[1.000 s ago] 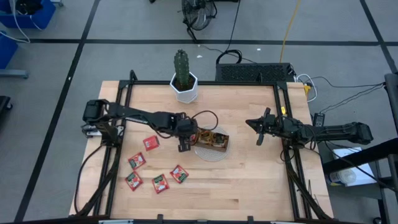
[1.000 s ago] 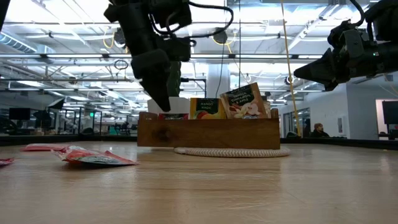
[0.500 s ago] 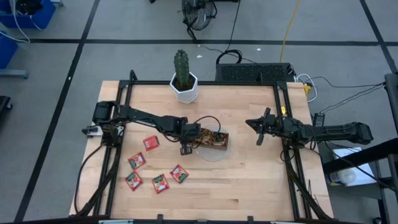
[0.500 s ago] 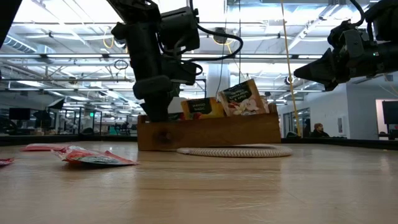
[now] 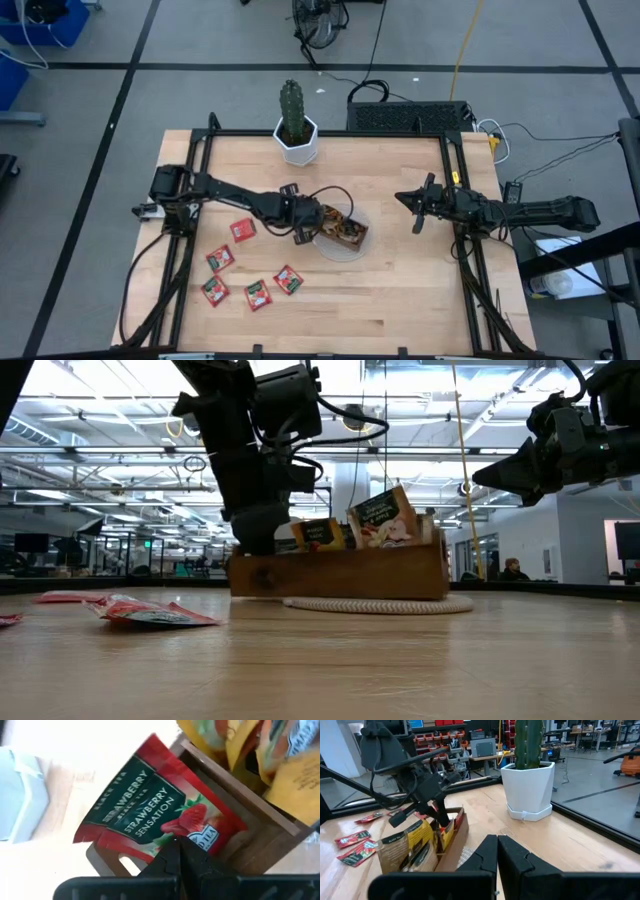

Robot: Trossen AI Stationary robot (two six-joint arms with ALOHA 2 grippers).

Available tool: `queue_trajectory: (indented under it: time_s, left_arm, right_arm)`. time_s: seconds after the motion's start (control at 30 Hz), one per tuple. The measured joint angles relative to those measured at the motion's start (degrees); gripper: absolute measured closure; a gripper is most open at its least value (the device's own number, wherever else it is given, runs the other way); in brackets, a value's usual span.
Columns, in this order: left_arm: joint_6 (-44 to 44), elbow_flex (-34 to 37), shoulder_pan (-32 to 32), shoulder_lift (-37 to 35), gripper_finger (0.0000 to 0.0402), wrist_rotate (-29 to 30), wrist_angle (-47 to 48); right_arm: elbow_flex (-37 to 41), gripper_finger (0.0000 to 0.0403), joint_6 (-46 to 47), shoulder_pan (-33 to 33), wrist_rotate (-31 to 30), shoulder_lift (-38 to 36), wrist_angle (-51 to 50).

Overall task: Pick & Place Tea
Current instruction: Put the red tea bag into the left section of the wooden organizer

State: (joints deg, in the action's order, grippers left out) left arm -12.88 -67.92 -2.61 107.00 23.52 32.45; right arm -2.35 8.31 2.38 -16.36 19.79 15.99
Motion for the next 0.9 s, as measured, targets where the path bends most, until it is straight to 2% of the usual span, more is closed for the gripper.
queue_trajectory:
  time_s: [0.23,0.43,0.57,0.73,0.9]
  left_arm:
    - [-1.0,0.0,-1.6,0.0,0.04,1.1,-1.4]
    - [-3.6,0.0,-2.2,-0.1,0.04,-6.9,-1.1]
    - [-4.0,-0.1,-2.7,-0.2,0.04,-8.3,-1.1]
    - [-4.0,-0.1,-2.9,-0.2,0.0397,-8.1,-1.0]
    - [-4.9,-0.1,-2.9,-0.1,0.0397,-3.5,-0.5]
  right_arm:
    - [0.0,0.0403,0.0,0.0,0.0,0.0,0.0]
    - [0.0,0.0403,0.0,0.0,0.0,0.0,0.0]
    - [0.0,0.0403,0.0,0.0,0.0,0.0,0.0]
    - [0.0,0.0403,0.0,0.0,0.0,0.0,0.0]
    - [0.0,0.0403,0.0,0.0,0.0,0.0,0.0]
